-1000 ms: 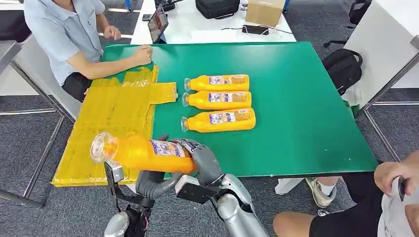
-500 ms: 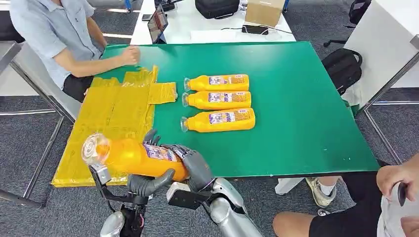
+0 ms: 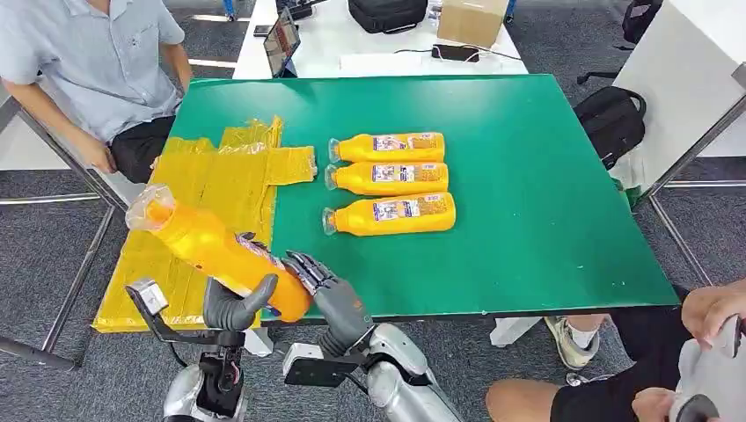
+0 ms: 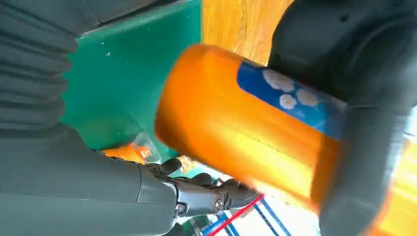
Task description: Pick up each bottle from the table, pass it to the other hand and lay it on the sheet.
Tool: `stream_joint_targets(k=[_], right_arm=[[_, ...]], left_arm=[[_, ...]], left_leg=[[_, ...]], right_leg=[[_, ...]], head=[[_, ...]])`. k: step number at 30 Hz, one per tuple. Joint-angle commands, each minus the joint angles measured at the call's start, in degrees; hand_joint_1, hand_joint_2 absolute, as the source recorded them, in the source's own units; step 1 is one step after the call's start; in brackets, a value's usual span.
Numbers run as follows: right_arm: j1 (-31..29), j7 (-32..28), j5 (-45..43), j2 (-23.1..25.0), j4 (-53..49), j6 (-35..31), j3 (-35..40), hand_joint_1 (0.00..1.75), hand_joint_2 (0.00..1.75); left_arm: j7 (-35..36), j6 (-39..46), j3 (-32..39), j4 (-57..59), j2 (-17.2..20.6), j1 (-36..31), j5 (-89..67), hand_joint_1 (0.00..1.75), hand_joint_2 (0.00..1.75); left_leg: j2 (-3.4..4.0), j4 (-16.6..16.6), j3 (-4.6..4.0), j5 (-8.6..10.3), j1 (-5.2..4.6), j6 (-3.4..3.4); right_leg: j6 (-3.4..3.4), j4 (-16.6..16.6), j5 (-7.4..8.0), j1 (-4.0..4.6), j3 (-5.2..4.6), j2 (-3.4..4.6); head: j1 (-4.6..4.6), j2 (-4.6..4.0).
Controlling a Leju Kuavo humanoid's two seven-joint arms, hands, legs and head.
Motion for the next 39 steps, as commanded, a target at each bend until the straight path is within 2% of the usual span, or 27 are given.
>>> stream_joint_targets(k=[1, 2, 7, 8, 9, 11, 15, 21, 25, 29, 30, 31, 33, 39], right_arm=[[3.54, -3.39, 0.18, -1.48, -2.14, -1.74, 4.92, 0.0, 0.0], [3.87, -3.29, 0.05, -1.83, -3.1, -1.57, 5.37, 0.0, 0.0], [6.64, -3.29, 0.16, -4.36, -10.39, -3.21, 6.88, 0.0, 0.0], [6.95, -3.28, 0.13, -4.73, -11.46, -3.13, 7.13, 0.0, 0.0], [7.28, -3.32, -0.06, -5.08, -12.52, -3.07, 7.4, 0.0, 0.0], [7.54, -3.78, -1.12, -5.39, -13.7, -2.42, 7.9, 0.0, 0.0], [6.42, -4.93, -2.19, -5.72, -12.95, -1.03, 9.99, 0.0, 0.0], [4.76, -7.13, -3.99, -5.56, -10.92, 0.96, 11.84, 0.0, 0.0], [3.64, -8.11, -4.48, -5.23, -9.58, 2.41, 12.67, 0.0, 0.0], [3.48, -8.22, -4.55, -5.14, -9.28, 2.59, 12.78, 0.0, 0.0], [3.05, -9.11, -4.84, -5.37, -8.93, 3.57, 13.48, 0.0, 0.0], [2.53, -9.24, -4.92, -5.26, -8.18, 3.97, 13.83, 0.0, 0.0], [1.56, -9.7, -5.41, -4.79, -6.58, 4.12, 14.39, 0.0, 0.0], [1.12, -9.7, -6.09, -4.89, -6.34, 3.85, 15.04, 0.0, 0.0]], left_arm=[[-0.89, 7.49, 7.86, 16.27, 1.97, -12.68, -7.44, 1.75, 1.75], [-0.43, 7.62, 9.29, 16.58, 1.42, -13.72, -8.62, 1.75, 1.75], [1.97, 28.61, 3.5, 12.65, 3.51, -14.78, -48.76, 1.75, 1.75], [2.31, 28.39, 3.88, 11.85, 3.11, -14.76, -49.45, 1.75, 1.75], [1.87, 32.18, 1.13, 11.07, 4.82, -14.41, -57.75, 1.75, 1.75], [3.32, 35.76, -1.36, 11.29, 5.65, -14.46, -67.22, 1.75, 1.75], [4.09, 34.91, -2.61, 17.36, 6.13, -18.66, -72.75, 1.75, 1.75], [7.58, 33.58, -2.09, 35.03, 8.99, -29.76, -78.21, 1.75, 1.75], [12.48, 30.88, -4.36, 47.81, 12.01, -36.52, -84.87, 1.75, 1.75], [12.15, 31.35, -4.03, 49.33, 12.26, -37.35, -84.95, 1.75, 1.75], [16.98, 27.48, -3.91, 52.68, 12.62, -38.97, -86.02, 1.75, 1.75], [17.37, 25.85, -3.63, 54.32, 13.31, -40.4, -86.18, 1.75, 1.75], [16.61, 25.56, -2.16, 57.01, 14.34, -42.16, -85.75, 1.75, 1.75], [16.64, 24.96, -0.81, 58.09, 14.06, -42.76, -85.21, 1.75, 1.75]], left_leg=[[-0.17, -0.07, 0.08, 0.07, 0.11, -0.08], [-0.21, -0.04, 0.03, 0.07, 0.08, -0.06], [-0.33, 0.04, -0.07, 0.06, 0.13, -0.06], [-0.31, 0.05, -0.09, 0.05, 0.1, -0.04], [-0.19, 0.02, -0.06, 0.04, 0.07, -0.04], [-0.17, -0.02, -0.03, 0.04, 0.02, -0.03], [-0.16, 0.01, -0.07, 0.04, 0.06, -0.05], [-0.24, -0.02, -0.06, 0.13, 0.07, -0.07], [-0.13, -0.03, -0.04, 0.17, 0.09, -0.08], [-0.02, 0.01, -0.05, 0.15, 0.07, -0.09], [0.01, 0.01, -0.05, 0.14, 0.1, -0.1], [-0.01, 0.02, -0.06, 0.14, 0.09, -0.09], [-0.01, 0.06, -0.09, 0.14, 0.11, -0.1], [-0.06, 0.02, -0.15, 0.16, 0.09, -0.1]], right_leg=[[-0.14, -0.11, 0.03, 0.12, 0.16, -0.21], [-0.11, -0.08, 0.0, 0.09, 0.12, -0.26], [-0.13, -0.04, -0.02, 0.15, 0.09, -0.38], [-0.09, -0.01, -0.03, 0.12, 0.07, -0.35], [-0.06, -0.01, -0.02, 0.08, 0.03, -0.2], [-0.05, 0.0, -0.03, 0.03, 0.04, -0.18], [-0.08, 0.01, -0.01, 0.05, 0.04, -0.17], [-0.11, -0.02, 0.05, 0.08, 0.06, -0.26], [-0.08, -0.02, 0.09, 0.1, 0.04, -0.15], [-0.02, 0.06, 0.07, 0.07, 0.01, -0.03], [-0.05, 0.05, 0.08, 0.11, 0.01, -0.01], [-0.03, 0.06, 0.06, 0.09, 0.01, -0.03], [-0.04, 0.1, 0.07, 0.11, -0.01, -0.03], [-0.03, 0.09, 0.06, 0.08, -0.04, -0.09]], head=[[-0.04, 0.0], [0.0, 0.0], [-0.02, 0.0], [0.0, 0.0], [-0.02, 0.0], [0.0, 0.0], [-0.02, 0.0], [-0.02, 0.0], [0.0, 0.0], [-0.02, 0.0], [-0.02, 0.0], [-0.02, 0.0], [0.0, 0.0], [0.0, 0.0]])
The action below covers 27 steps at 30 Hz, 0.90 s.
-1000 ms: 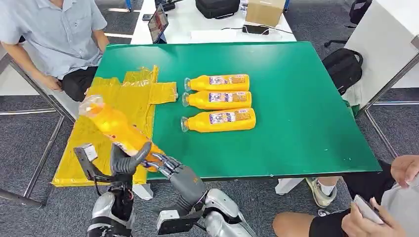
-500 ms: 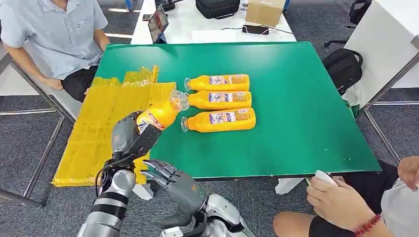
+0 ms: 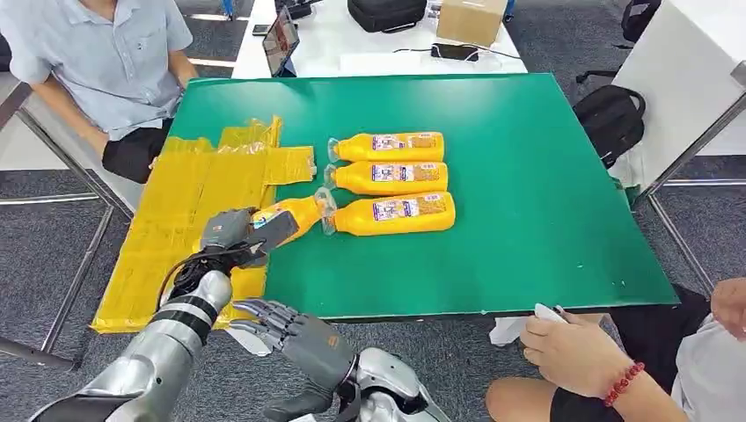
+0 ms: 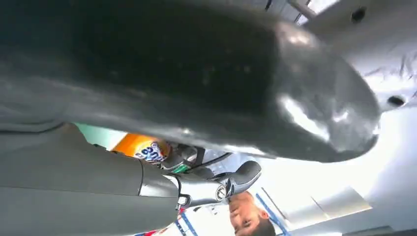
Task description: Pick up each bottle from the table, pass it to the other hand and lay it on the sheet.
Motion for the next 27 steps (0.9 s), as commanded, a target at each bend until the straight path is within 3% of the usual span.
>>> stream_joint_targets(k=[1, 7, 10, 12, 13, 14, 15, 18, 19, 20, 21, 22, 27], right_arm=[[-3.42, -1.97, -1.56, -0.57, 4.79, 0.12, 2.88, 0.0, 0.0], [-5.02, -1.97, -3.94, -0.86, 7.0, -0.23, 4.17, 0.0, 0.0], [-5.44, -1.97, -5.32, -0.99, 8.23, -0.93, 4.64, 0.0, 0.0], [-5.65, -1.97, -5.99, -1.15, 8.9, -1.31, 5.26, 0.0, 0.0], [-5.65, -1.97, -6.21, -1.15, 9.13, -1.43, 5.34, 0.0, 0.0], [-5.84, -1.97, -7.0, -1.3, 9.58, -1.63, 5.98, 0.0, 0.0], [-6.01, -1.97, -7.26, -1.35, 9.89, -1.91, 6.36, 0.0, 0.0], [-6.01, -1.97, -7.26, -1.35, 9.89, -1.91, 6.36, 0.0, 0.0], [-6.19, -1.97, -7.59, -1.38, 10.16, -2.21, 6.83, 0.0, 0.0], [-6.31, -1.97, -8.1, -1.29, 10.52, -1.98, 6.9, 0.0, 0.0], [-6.46, -1.97, -8.68, -1.43, 10.64, -2.04, 7.42, 0.0, 0.0], [-6.53, -1.97, -8.95, -1.49, 10.75, -2.19, 7.71, 0.0, 0.0], [-6.63, -1.97, -10.42, -1.89, 11.32, -3.43, 9.56, 0.0, 0.0]], left_arm=[[0.31, -2.12, 2.01, 12.37, 2.31, -7.35, 0.63, 1.75, 1.75], [1.51, -3.96, 1.47, 13.69, 2.73, -8.26, -1.05, 1.75, 1.75], [3.31, -5.29, 2.23, 14.37, 2.93, -8.95, -1.27, 1.5, 1.75], [3.88, -6.12, 2.34, 14.7, 3.39, -9.48, -1.77, 1.57, 1.75], [4.37, -6.71, 2.1, 15.0, 3.63, -9.73, -2.21, 1.43, 1.75], [5.23, -7.84, 1.2, 15.45, 4.09, -10.01, -3.71, 1.15, 1.75], [5.86, -8.71, 1.01, 15.77, 4.25, -10.23, -4.24, 0.73, 1.75], [5.86, -8.71, 1.01, 15.77, 4.25, -10.23, -4.24, 0.73, 1.75], [6.17, -9.39, 0.83, 16.05, 4.36, -10.37, -4.71, 0.54, 1.75], [7.12, -10.3, 0.9, 16.49, 4.55, -10.67, -4.94, 1.26, 1.75], [7.86, -10.3, 0.95, 16.41, 4.85, -10.78, -5.3, 1.59, 1.75], [8.2, -10.43, 1.15, 16.54, 5.1, -10.9, -5.36, 1.75, 1.75], [8.99, -10.22, 1.76, 16.67, 7.05, -11.05, -6.9, 1.75, 1.75]], left_leg=[[-0.02, 0.02, 0.02, 0.02, 0.09, -0.05], [0.03, 0.0, 0.01, 0.01, 0.04, -0.03], [0.05, 0.01, 0.02, 0.02, 0.1, -0.05], [0.03, 0.01, 0.03, 0.01, 0.1, -0.04], [0.03, 0.0, 0.02, 0.01, 0.04, -0.02], [0.03, -0.01, 0.02, 0.01, 0.04, -0.02], [0.07, 0.0, 0.04, 0.01, 0.08, -0.04], [0.07, 0.0, 0.04, 0.02, 0.11, -0.05], [0.04, -0.02, 0.05, 0.02, 0.08, -0.03], [0.06, -0.01, 0.05, 0.03, 0.11, -0.04], [0.05, 0.01, 0.03, 0.01, 0.08, -0.03], [0.05, 0.02, 0.02, 0.01, 0.1, -0.04], [0.13, 0.01, 0.04, 0.0, 0.12, -0.04]], right_leg=[[-0.11, -0.03, 0.03, 0.1, 0.06, -0.08], [-0.07, -0.02, 0.03, 0.05, 0.04, -0.02], [-0.12, -0.05, 0.06, 0.11, 0.06, -0.01], [-0.11, -0.05, 0.05, 0.12, 0.07, -0.02], [-0.07, -0.01, 0.03, 0.05, 0.04, -0.01], [-0.07, -0.02, 0.03, 0.06, 0.04, -0.01], [-0.1, -0.04, 0.05, 0.1, 0.06, 0.02], [-0.12, -0.07, 0.07, 0.14, 0.07, 0.01], [-0.09, -0.06, 0.05, 0.09, 0.08, -0.01], [-0.12, -0.08, 0.07, 0.14, 0.09, 0.0], [-0.08, -0.03, 0.04, 0.1, 0.05, 0.0], [-0.1, -0.03, 0.05, 0.12, 0.05, -0.01], [-0.11, -0.05, 0.07, 0.14, 0.06, 0.07]], head=[[0.02, 0.0], [0.0, 0.0], [0.02, 0.0], [0.02, 0.0], [0.0, 0.0], [0.02, 0.0], [0.0, 0.0], [0.02, 0.0], [0.02, 0.0], [0.0, 0.0], [0.0, 0.0], [0.0, 0.0], [0.02, 0.0]])
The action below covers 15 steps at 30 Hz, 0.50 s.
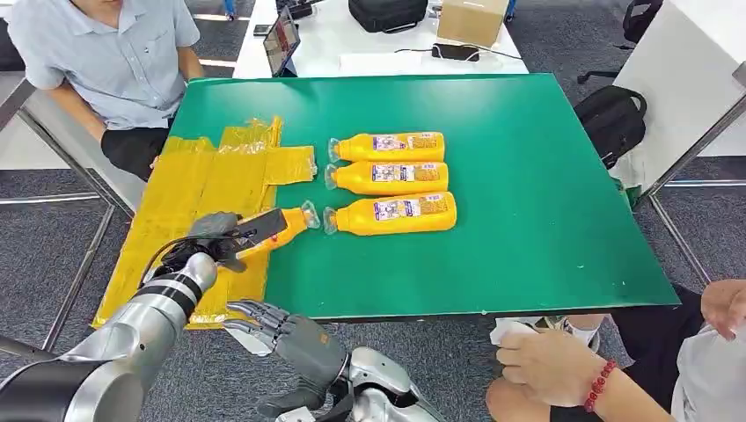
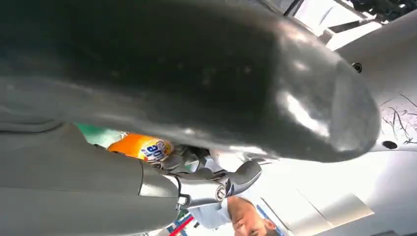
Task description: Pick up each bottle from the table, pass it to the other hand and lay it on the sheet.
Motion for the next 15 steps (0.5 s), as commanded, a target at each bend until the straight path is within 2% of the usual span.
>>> stream_joint_targets(k=[1, 3, 5, 6, 7, 8, 9, 13, 15], right_arm=[[-2.76, -1.95, -1.79, -1.96, 4.99, -1.69, 4.6, 0.0, 0.0], [-2.63, -1.95, -1.84, -2.22, 4.6, -2.13, 4.6, 0.0, 0.0], [-2.52, -1.95, -1.82, -2.4, 4.27, -2.07, 4.35, 0.0, 0.0], [-2.53, -1.95, -1.77, -2.38, 4.28, -2.0, 4.3, 0.0, 0.0], [-2.61, -1.95, -1.67, -2.36, 4.41, -1.94, 4.21, 0.0, 0.0], [-2.62, -1.95, -1.51, -2.34, 4.49, -1.88, 4.14, 0.0, 0.0], [-2.6, -1.95, -1.45, -2.38, 4.49, -1.93, 4.16, 0.0, 0.0], [-2.32, -1.95, -1.88, -2.51, 4.36, -1.96, 4.11, 0.0, 0.0], [-2.35, -1.95, -2.23, -3.04, 4.18, -1.79, 4.92, 0.0, 0.0]], left_arm=[[1.45, -0.8, 0.8, 5.45, 3.47, -3.07, -2.1, 1.75, 1.75], [-0.96, -0.53, 0.22, 5.02, 2.79, -2.57, -3.22, 1.75, 1.75], [-1.84, -0.08, -0.26, 4.84, 1.56, -2.21, -3.87, 1.52, 1.75], [-2.03, -0.34, -0.3, 4.9, 1.4, -2.21, -3.95, 1.48, 1.75], [-2.24, -0.4, -0.54, 4.87, 0.92, -2.15, -4.19, 0.89, 1.75], [-3.29, -0.9, -0.78, 4.86, 0.45, -2.13, -4.46, 0.21, 1.75], [-3.4, -0.97, -0.78, 4.86, 0.31, -2.15, -4.45, 0.03, 1.75], [-5.62, 1.16, -0.56, 3.93, -0.51, -1.92, -4.13, 0.0, 1.75], [-12.22, -3.32, 5.19, 4.35, -0.86, -2.43, 3.0, 0.0, 1.75]], left_leg=[[0.24, -0.03, 0.09, -0.01, 0.11, -0.05], [0.1, -0.03, 0.06, 0.0, 0.08, -0.04], [0.02, 0.0, 0.05, 0.0, 0.07, -0.03], [-0.01, 0.0, 0.04, 0.01, 0.08, -0.04], [-0.07, -0.01, 0.02, 0.02, 0.02, -0.01], [-0.11, 0.01, 0.0, 0.02, 0.07, -0.02], [-0.11, 0.01, 0.02, 0.03, 0.08, -0.01], [-0.11, 0.0, -0.01, 0.04, 0.06, -0.01], [-0.1, 0.02, -0.02, 0.04, 0.04, -0.01]], right_leg=[[-0.13, -0.09, 0.08, 0.12, 0.06, 0.18], [-0.1, -0.07, 0.04, 0.09, 0.07, 0.05], [-0.08, -0.05, 0.01, 0.08, 0.06, -0.01], [-0.1, -0.07, 0.02, 0.1, 0.08, -0.06], [-0.04, -0.04, 0.0, 0.02, 0.05, -0.1], [-0.07, -0.07, 0.02, 0.08, 0.09, -0.16], [-0.08, -0.09, 0.03, 0.1, 0.12, -0.18], [-0.06, -0.07, 0.02, 0.04, 0.08, -0.2], [-0.06, -0.05, 0.02, 0.02, 0.05, -0.18]], head=[[0.0, 0.0], [0.0, 0.0], [-0.02, 0.0], [-0.02, 0.0], [-0.02, 0.0], [0.0, 0.0], [0.02, 0.0], [0.0, 0.0], [-0.02, 0.0]])
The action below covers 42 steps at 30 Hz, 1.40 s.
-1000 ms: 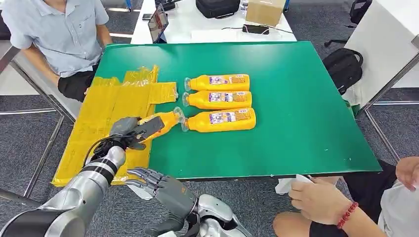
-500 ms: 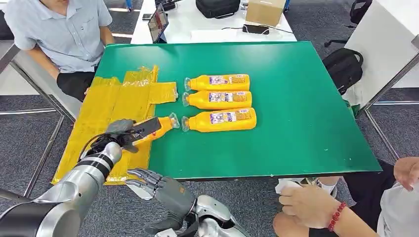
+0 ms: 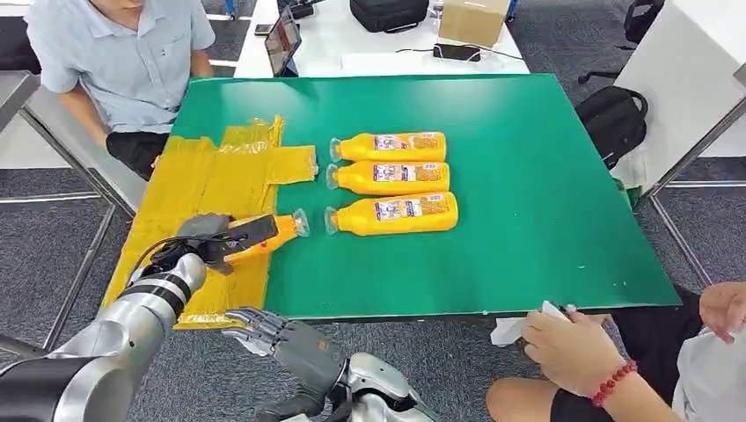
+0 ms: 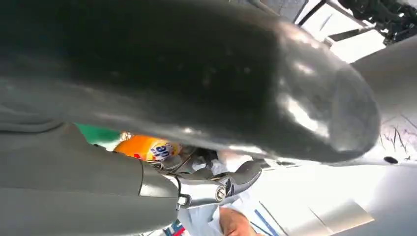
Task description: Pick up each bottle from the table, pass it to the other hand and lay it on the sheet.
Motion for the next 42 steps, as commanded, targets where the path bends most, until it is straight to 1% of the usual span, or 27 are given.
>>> stream_joint_targets(k=[1, 2, 4, 5, 9, 10, 14, 16, 18, 19, 20, 21, 22, 24, 25, 28, 29, 30, 32, 34, 35, 37, 38, 39, 40, 41, 42], right_arm=[[-2.08, -1.95, -1.0, -2.58, 2.46, -0.02, 2.51, 0.0, 0.0], [-2.51, -1.95, -2.45, -2.91, 2.68, -0.52, 3.76, 0.0, 0.0], [-2.7, -1.95, -2.91, -3.03, 2.74, -0.73, 4.32, 0.0, 0.0], [-2.98, -1.95, -3.62, -3.09, 3.09, -1.19, 4.95, 0.0, 0.0], [-3.49, -1.95, -5.43, -3.52, 3.82, -2.28, 6.7, 0.0, 0.0], [-3.49, -1.95, -5.43, -3.52, 3.82, -2.28, 6.7, 0.0, 0.0], [-3.46, -1.95, -6.05, -3.58, 4.24, -3.38, 7.01, 0.0, 0.0], [-2.86, -1.95, -5.68, -3.47, 3.98, -4.1, 6.29, 0.0, 0.0], [-1.31, -1.95, -3.39, -3.1, 2.74, -4.02, 3.95, 0.0, 0.0], [-1.0, -1.95, -2.88, -3.04, 2.43, -3.71, 3.47, 0.0, 0.0], [-0.08, -1.95, -1.02, -2.59, 2.19, -3.81, 1.7, 0.0, 0.0], [0.68, -1.95, 0.26, -2.42, 1.42, -3.97, 0.77, 0.0, 0.0], [0.88, -1.95, 0.5, -2.43, 1.23, -3.86, 0.63, 0.0, 0.0], [2.17, -1.95, 2.45, -2.34, -0.14, -5.67, -0.73, 0.0, 0.0], [2.37, -1.95, 2.72, -2.38, -0.38, -5.54, -0.91, 0.0, 0.0], [4.11, -1.88, 7.99, -2.54, -2.12, -10.12, -4.12, 0.0, 0.0], [5.39, -0.9, 11.33, -2.97, -4.46, -13.12, -6.55, 0.0, 1.75], [6.76, 0.41, 12.47, -3.75, -7.82, -14.99, -9.16, 0.0, 1.75], [8.27, 1.32, 13.71, -4.91, -12.3, -12.45, -12.07, 0.0, 1.75], [8.37, 1.25, 13.9, -4.9, -12.67, -12.02, -12.45, 0.0, 1.75], [8.77, 2.04, 14.55, -4.11, -12.59, -13.37, -13.84, 0.0, 1.75], [10.91, 6.52, 15.41, -4.26, -17.07, -15.48, -19.86, 0.0, 1.75], [12.12, 10.48, 17.08, -5.33, -20.44, -13.41, -23.97, 0.0, 1.75], [12.76, 13.07, 19.48, -6.6, -22.02, -10.95, -26.93, 0.0, 1.75], [12.96, 15.3, 22.47, -7.73, -22.29, -8.95, -29.86, 0.0, 1.75], [12.76, 16.67, 24.96, -8.63, -21.27, -7.97, -33.8, 0.0, 1.75], [12.2, 17.25, 25.63, -8.84, -19.79, -7.63, -36.8, 0.0, 1.75]], left_arm=[[-8.63, -3.46, 5.26, 3.09, -1.71, -1.89, 7.27, 0.0, 1.75], [-13.23, -6.99, 9.92, 3.07, -1.66, -1.82, 13.14, 0.0, 1.75], [-14.47, -8.12, 11.12, 3.08, -1.47, -1.81, 14.73, 0.0, 1.75], [-16.96, -10.16, 13.75, 3.04, -1.31, -1.68, 18.06, 0.0, 1.75], [-19.6, -14.28, 18.74, 2.22, -1.15, -1.4, 24.88, 0.0, 1.75], [-19.6, -14.28, 18.74, 2.22, -1.15, -1.4, 24.88, 0.0, 1.75], [-21.15, -13.33, 22.82, 0.28, -1.54, -1.34, 30.32, 0.0, 1.75], [-23.37, -9.04, 24.77, -3.41, -2.81, -0.37, 33.5, 0.0, 1.75], [-23.05, -2.59, 23.71, -9.78, -4.37, 1.5, 35.04, 0.0, 1.75], [-22.54, -2.61, 23.27, -10.95, -4.56, 1.84, 35.33, 0.0, 1.75], [-20.09, -5.16, 27.0, -13.46, -5.94, 2.3, 41.79, 0.0, 1.75], [-20.96, -4.87, 27.91, -16.38, -6.73, 3.53, 45.89, 0.0, 1.75], [-20.88, -4.86, 27.5, -17.25, -6.77, 4.05, 46.27, 0.0, 1.75], [-22.95, -3.22, 27.54, -24.9, -8.58, 7.33, 51.69, 0.0, 1.75], [-22.44, -3.43, 26.95, -26.56, -8.75, 8.15, 52.33, 0.0, 1.75], [-22.18, -6.74, 25.55, -37.29, -10.91, 13.52, 62.19, 0.0, 1.75], [-22.38, -5.25, 23.99, -42.61, -11.7, 16.58, 65.59, 0.0, 1.75], [-22.18, -5.31, 23.31, -47.27, -12.65, 19.54, 69.49, 0.0, 1.75], [-20.74, -4.49, 20.92, -52.51, -12.76, 23.48, 72.16, 0.0, 1.75], [-20.65, -4.37, 20.63, -52.78, -12.67, 23.77, 72.4, 0.0, 1.75], [-21.16, -3.17, 20.63, -52.5, -12.59, 23.71, 72.97, 0.0, 1.75], [-23.12, 0.69, 18.27, -58.31, -13.0, 29.29, 71.14, 0.0, 1.75], [-26.0, 4.59, 15.24, -63.87, -12.73, 34.59, 64.39, 0.0, 1.75], [-27.36, 10.09, 12.37, -67.76, -12.25, 38.65, 53.75, 0.0, 1.75], [-24.94, 14.26, 8.53, -69.79, -11.15, 41.98, 40.63, 0.0, 1.75], [-21.49, 12.2, 4.87, -70.74, -11.03, 44.77, 35.22, 0.0, 1.75], [-21.52, 10.54, 3.89, -70.88, -12.4, 46.05, 37.33, 0.0, 1.75]], left_leg=[[-0.06, 0.02, -0.01, 0.03, 0.1, -0.02], [0.01, -0.01, 0.01, 0.02, 0.04, -0.01], [0.07, 0.0, 0.06, -0.01, 0.11, -0.04], [0.07, 0.0, 0.04, -0.01, 0.07, -0.03], [0.07, -0.02, 0.07, 0.01, 0.05, -0.03], [0.05, 0.0, 0.05, 0.01, 0.07, -0.04], [0.08, 0.01, 0.02, 0.02, 0.07, -0.02], [0.02, 0.02, -0.01, 0.04, 0.05, -0.02], [-0.01, 0.01, 0.01, 0.04, 0.1, -0.02], [-0.07, 0.03, -0.05, 0.06, 0.09, -0.04], [-0.08, 0.02, -0.04, 0.06, 0.05, -0.03], [-0.1, 0.03, -0.02, 0.05, 0.09, -0.03], [-0.11, 0.02, -0.03, 0.06, 0.07, -0.03], [-0.13, 0.0, 0.04, 0.05, 0.12, -0.05], [-0.08, 0.01, -0.01, 0.04, 0.06, -0.04], [0.07, 0.02, 0.01, 0.02, 0.09, -0.05], [0.05, 0.01, -0.02, 0.03, 0.03, -0.03], [0.0, -0.02, 0.04, 0.02, 0.05, -0.03], [0.06, -0.04, 0.04, 0.01, 0.03, -0.02], [0.08, -0.02, 0.04, -0.01, 0.01, -0.02], [0.04, 0.01, -0.03, 0.0, -0.01, -0.02], [-0.05, 0.03, -0.05, 0.0, 0.02, -0.03], [-0.06, 0.03, -0.04, 0.0, 0.03, -0.04], [0.03, -0.02, -0.01, 0.0, -0.04, -0.01], [0.18, -0.1, 0.12, -0.04, -0.04, 0.0], [0.15, -0.12, 0.09, -0.02, -0.07, 0.01], [0.14, -0.14, 0.15, -0.05, -0.06, 0.02]], right_leg=[[-0.09, -0.07, 0.03, 0.11, 0.07, -0.1], [-0.06, -0.05, 0.03, 0.05, 0.04, -0.02], [-0.11, -0.09, 0.04, 0.13, 0.1, 0.02], [-0.08, -0.05, 0.03, 0.08, 0.06, 0.03], [-0.07, -0.05, 0.03, 0.08, 0.07, 0.03], [-0.09, -0.05, 0.04, 0.11, 0.07, 0.01], [-0.07, -0.05, 0.06, 0.12, 0.04, 0.03], [-0.06, -0.03, 0.04, 0.09, 0.02, -0.03], [-0.08, -0.08, 0.04, 0.14, 0.08, -0.07], [-0.07, -0.04, 0.01, 0.12, 0.03, -0.12], [-0.05, -0.03, 0.0, 0.08, 0.02, -0.12], [-0.07, -0.04, -0.01, 0.12, 0.06, -0.15], [-0.05, -0.05, -0.01, 0.09, 0.05, -0.15], [-0.1, -0.11, -0.01, 0.15, 0.15, -0.19], [-0.07, -0.06, -0.02, 0.09, 0.06, -0.13], [-0.1, -0.05, 0.02, 0.12, 0.05, 0.01], [-0.05, -0.04, 0.01, 0.06, -0.01, 0.01], [-0.07, -0.09, 0.0, 0.09, 0.08, -0.06], [-0.06, -0.12, 0.01, 0.07, 0.06, 0.0], [-0.05, -0.1, -0.01, 0.06, 0.03, 0.02], [-0.04, -0.05, -0.01, 0.04, -0.03, -0.01], [-0.05, -0.04, -0.02, 0.06, -0.01, -0.09], [-0.07, -0.06, -0.02, 0.08, 0.0, -0.11], [-0.03, -0.06, -0.01, 0.01, -0.02, -0.01], [-0.05, -0.18, 0.01, 0.02, 0.08, 0.12], [-0.01, -0.16, 0.01, -0.02, 0.06, 0.11], [-0.02, -0.22, 0.01, 0.0, 0.13, 0.09]], head=[[0.0, 0.0], [-0.02, 0.0], [-0.02, 0.0], [0.0, 0.0], [-0.02, 0.0], [-0.02, 0.0], [-0.02, 0.0], [0.0, 0.0], [0.0, 0.0], [-0.02, 0.0], [0.0, 0.0], [0.0, 0.0], [-0.02, 0.0], [-0.02, 0.0], [0.0, 0.0], [-0.02, 0.0], [0.0, 0.0], [-0.02, 0.0], [0.0, 0.0], [-0.02, 0.0], [0.0, 0.0], [0.0, 0.0], [-0.02, 0.0], [0.0, 0.0], [-0.02, 0.0], [-0.02, 0.0], [-0.04, 0.0]])
